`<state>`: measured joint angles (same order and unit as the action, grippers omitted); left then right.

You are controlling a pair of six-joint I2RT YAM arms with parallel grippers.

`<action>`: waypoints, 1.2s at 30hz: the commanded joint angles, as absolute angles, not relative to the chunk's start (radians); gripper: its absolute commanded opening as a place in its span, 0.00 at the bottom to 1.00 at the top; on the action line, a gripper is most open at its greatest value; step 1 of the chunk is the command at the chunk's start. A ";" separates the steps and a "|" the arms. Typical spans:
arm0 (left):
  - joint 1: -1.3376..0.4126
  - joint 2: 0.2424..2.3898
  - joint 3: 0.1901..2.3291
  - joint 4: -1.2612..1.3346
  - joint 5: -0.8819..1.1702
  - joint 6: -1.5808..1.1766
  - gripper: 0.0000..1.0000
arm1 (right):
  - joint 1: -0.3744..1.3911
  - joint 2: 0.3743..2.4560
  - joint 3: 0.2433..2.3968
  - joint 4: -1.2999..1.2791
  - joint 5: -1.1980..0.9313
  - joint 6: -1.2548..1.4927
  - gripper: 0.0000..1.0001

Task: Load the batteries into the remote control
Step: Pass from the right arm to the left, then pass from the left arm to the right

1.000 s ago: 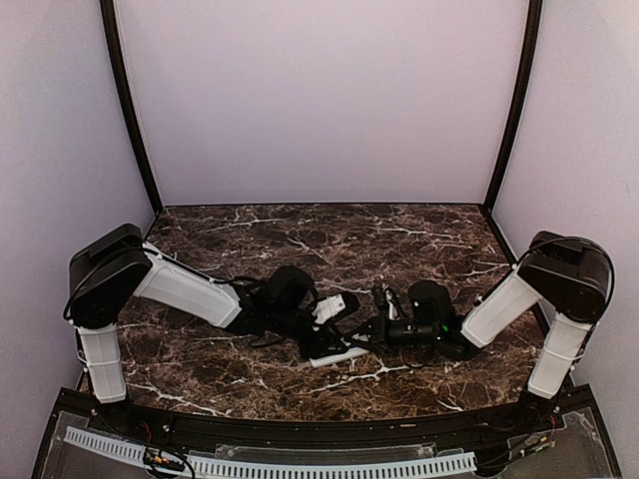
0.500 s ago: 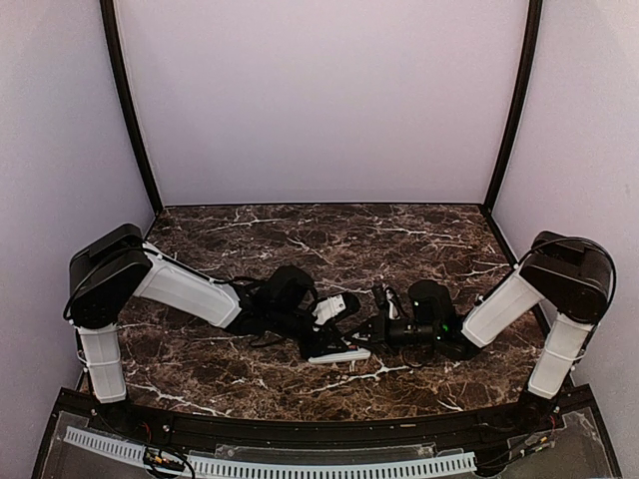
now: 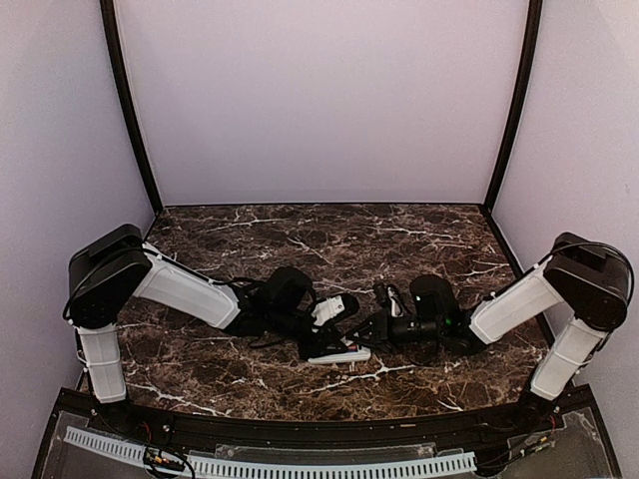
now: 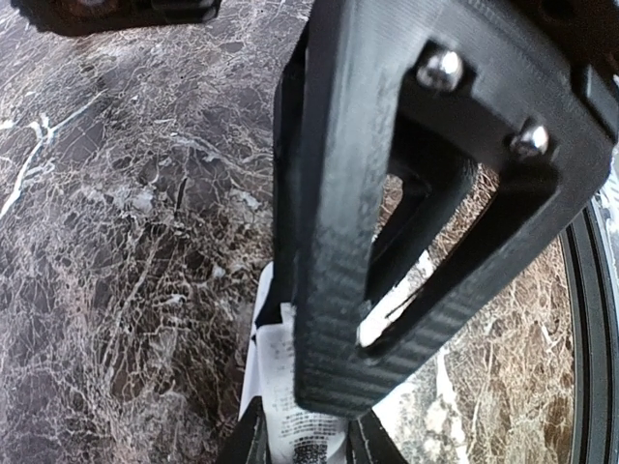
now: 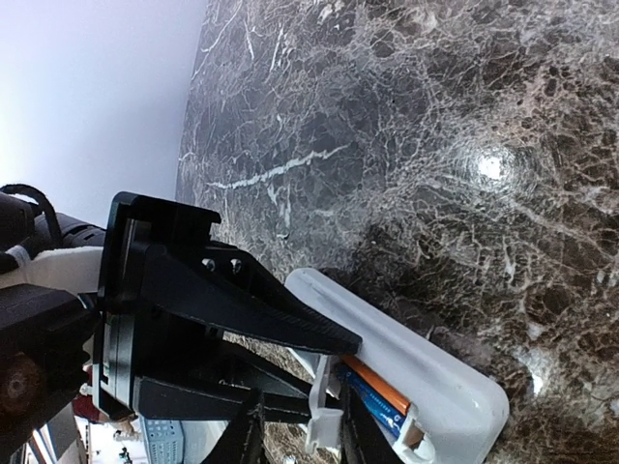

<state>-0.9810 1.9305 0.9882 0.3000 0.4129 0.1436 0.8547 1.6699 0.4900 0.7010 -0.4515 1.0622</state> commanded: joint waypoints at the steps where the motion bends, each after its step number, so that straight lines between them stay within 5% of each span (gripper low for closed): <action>1: -0.989 1.898 0.955 0.203 0.430 0.172 0.06 | 0.843 1.590 0.523 0.571 -0.436 0.998 0.25; 10: -0.990 1.893 0.968 0.160 0.425 0.204 0.06 | 0.831 1.477 0.585 0.250 -0.390 0.911 0.25; 36: -0.995 1.900 0.986 0.121 0.421 0.235 0.06 | 0.841 1.558 0.664 0.186 -0.422 0.879 0.11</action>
<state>-0.9855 1.9141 0.9947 0.2405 0.4110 0.2241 0.8375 1.5402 0.6552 0.1852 -0.4114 0.8841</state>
